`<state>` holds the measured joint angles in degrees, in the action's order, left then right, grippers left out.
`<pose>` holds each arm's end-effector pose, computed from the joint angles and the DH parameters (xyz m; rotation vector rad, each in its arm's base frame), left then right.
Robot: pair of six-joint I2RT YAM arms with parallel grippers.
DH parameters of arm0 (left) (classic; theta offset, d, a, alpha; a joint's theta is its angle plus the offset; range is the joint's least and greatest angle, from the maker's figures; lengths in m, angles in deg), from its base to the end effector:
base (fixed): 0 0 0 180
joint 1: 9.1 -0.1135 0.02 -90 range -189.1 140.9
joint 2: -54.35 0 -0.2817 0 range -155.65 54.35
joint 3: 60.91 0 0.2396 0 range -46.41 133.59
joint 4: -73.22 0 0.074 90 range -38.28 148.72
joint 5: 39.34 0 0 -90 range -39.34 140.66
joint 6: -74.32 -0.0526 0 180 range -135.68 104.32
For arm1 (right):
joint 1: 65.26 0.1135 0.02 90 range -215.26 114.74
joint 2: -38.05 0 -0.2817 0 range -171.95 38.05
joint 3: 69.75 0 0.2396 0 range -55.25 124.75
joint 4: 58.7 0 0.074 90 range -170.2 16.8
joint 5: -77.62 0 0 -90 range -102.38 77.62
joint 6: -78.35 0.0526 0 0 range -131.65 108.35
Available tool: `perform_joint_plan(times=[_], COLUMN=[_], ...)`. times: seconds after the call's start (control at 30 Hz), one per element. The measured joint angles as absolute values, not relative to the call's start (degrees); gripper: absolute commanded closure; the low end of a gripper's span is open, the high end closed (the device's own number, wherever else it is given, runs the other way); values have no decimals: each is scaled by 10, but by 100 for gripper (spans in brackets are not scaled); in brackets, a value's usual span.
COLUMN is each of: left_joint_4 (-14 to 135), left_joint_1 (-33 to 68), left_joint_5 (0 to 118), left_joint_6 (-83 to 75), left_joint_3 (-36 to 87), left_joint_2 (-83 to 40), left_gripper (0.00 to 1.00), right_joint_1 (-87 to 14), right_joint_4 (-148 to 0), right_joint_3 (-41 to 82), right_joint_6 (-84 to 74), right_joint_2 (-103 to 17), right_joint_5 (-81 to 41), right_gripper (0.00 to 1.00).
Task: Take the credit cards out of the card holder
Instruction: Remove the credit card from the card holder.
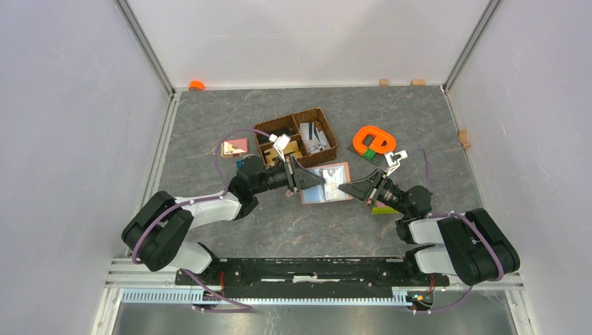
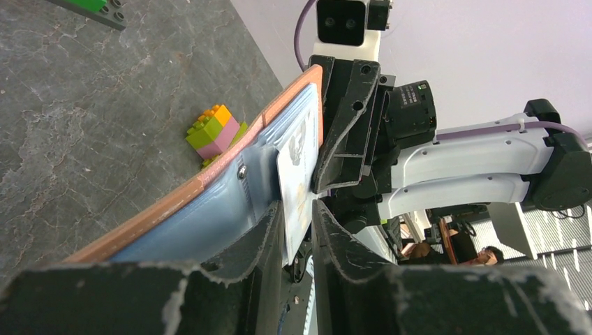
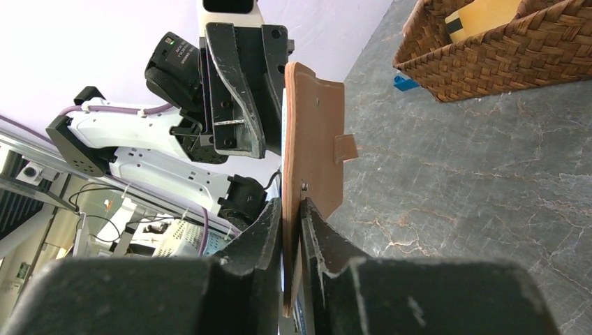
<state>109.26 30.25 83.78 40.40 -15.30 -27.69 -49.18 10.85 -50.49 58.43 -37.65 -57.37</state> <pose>0.2074 -0.2073 0.2494 0.2642 1.8591 -1.6836 0.1734 0.0887 0.2120 -0.0159 1.6654 1.7171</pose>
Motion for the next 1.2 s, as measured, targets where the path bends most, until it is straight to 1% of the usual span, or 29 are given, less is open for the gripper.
perform_joint_plan(times=[0.27,0.37,0.63,0.73,0.9,0.93,0.97,1.03,1.1,1.13,1.2], left_joint_4=[1079,1067,1086,1099,1145,1154,1170,1197,1218,1220,1222], left_joint_1=[304,306,306,306,306,306,306,306,306,306,305], left_joint_5=[835,832,843,851,871,874,878,885,887,887,888], left_joint_6=[403,402,407,416,440,445,451,464,474,477,480], left_joint_3=[-153,-153,-146,-145,-145,-145,-145,-146,-149,-151,-153], left_joint_2=[-277,-277,-301,-308,-328,-332,-337,-346,-352,-353,-354], left_gripper=[70,70,71,73,75,75,77,87,93,95,98], right_joint_1=[-492,-492,-492,-492,-492,-492,-492,-492,-492,-492,-492], right_joint_4=[109,109,107,107,108,108,108,110,111,112,112], right_joint_3=[-505,-505,-505,-505,-505,-505,-505,-505,-505,-505,-505], right_joint_6=[586,586,584,584,584,584,585,589,594,597,602], right_joint_2=[-377,-377,-378,-380,-382,-382,-382,-384,-385,-386,-386], right_joint_5=[-574,-574,-572,-571,-571,-571,-571,-571,-572,-572,-572], right_gripper=[82,84,97,100,100,99,98,90,82,79,76])
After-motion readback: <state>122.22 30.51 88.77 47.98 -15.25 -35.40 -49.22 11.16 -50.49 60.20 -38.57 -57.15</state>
